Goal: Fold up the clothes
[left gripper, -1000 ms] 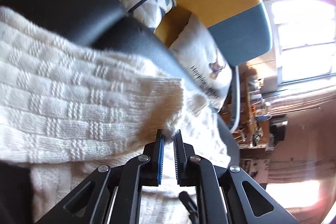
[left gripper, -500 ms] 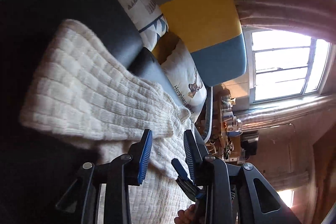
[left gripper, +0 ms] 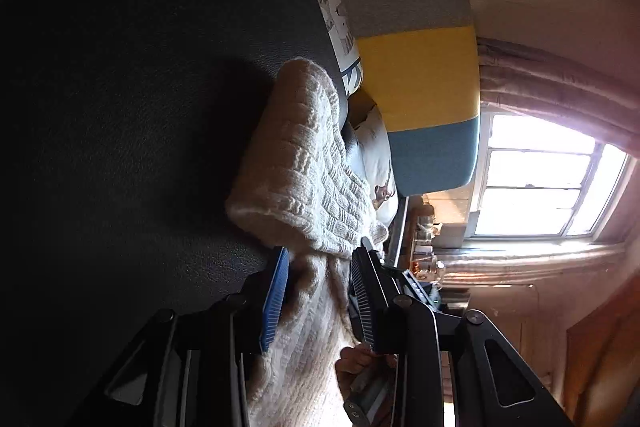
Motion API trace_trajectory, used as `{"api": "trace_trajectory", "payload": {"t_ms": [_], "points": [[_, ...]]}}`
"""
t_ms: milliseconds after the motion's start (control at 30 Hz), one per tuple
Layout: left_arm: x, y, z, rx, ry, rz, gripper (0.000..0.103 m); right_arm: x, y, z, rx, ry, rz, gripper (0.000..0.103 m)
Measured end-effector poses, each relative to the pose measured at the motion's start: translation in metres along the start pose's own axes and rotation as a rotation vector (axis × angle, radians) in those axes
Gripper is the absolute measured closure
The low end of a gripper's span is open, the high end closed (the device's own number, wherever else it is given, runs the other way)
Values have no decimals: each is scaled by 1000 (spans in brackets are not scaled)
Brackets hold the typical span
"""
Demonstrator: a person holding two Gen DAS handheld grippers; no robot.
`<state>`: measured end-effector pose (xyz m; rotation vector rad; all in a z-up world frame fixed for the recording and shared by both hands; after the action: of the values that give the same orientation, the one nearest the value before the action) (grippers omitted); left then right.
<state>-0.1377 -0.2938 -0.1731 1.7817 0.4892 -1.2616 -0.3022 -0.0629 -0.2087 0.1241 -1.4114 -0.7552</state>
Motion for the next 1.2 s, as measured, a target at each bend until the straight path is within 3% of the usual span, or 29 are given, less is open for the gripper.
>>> {"api": "trace_trajectory", "payload": {"t_ms": [167, 267, 400, 500, 633, 800, 967, 1100, 1200], "points": [[3, -2, -3, -2, 26, -8, 67, 18, -7, -5, 73, 208, -125, 89], [-2, -5, -9, -11, 29, -39, 67, 38, -5, 0, 58, 294, -190, 96], [-14, -16, -24, -23, 25, -80, 66, 80, -2, 1, 59, 511, -239, 97], [-21, -36, -33, 14, 60, -122, 66, 102, 13, 17, 26, 635, -270, 97], [-32, -64, -42, 22, 81, -124, 65, 120, 56, 38, -56, 714, -316, 97], [-37, -98, -50, 35, 64, -65, 63, 88, 137, 78, -190, 660, -377, 97], [-29, -125, -52, 35, 49, 31, 62, -16, 206, 102, -260, 419, -435, 97], [-29, -130, -52, 22, 28, 66, 62, -97, 226, 92, -250, 222, -406, 97], [-37, -133, -52, 15, 27, 58, 62, -126, 225, 83, -246, 161, -373, 97]]}}
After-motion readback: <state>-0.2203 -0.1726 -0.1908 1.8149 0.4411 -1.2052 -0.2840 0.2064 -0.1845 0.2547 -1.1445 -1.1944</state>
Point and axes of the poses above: each gripper's, at about its wrist camera, not at the fingertips, and y roughly against the way its jaws point, x to its left, z to its top, the point moved 8 cm from there along -y, roughly the way its jaws point, and after that the axes turned 5 degrees about y, right-handed, at the moved point
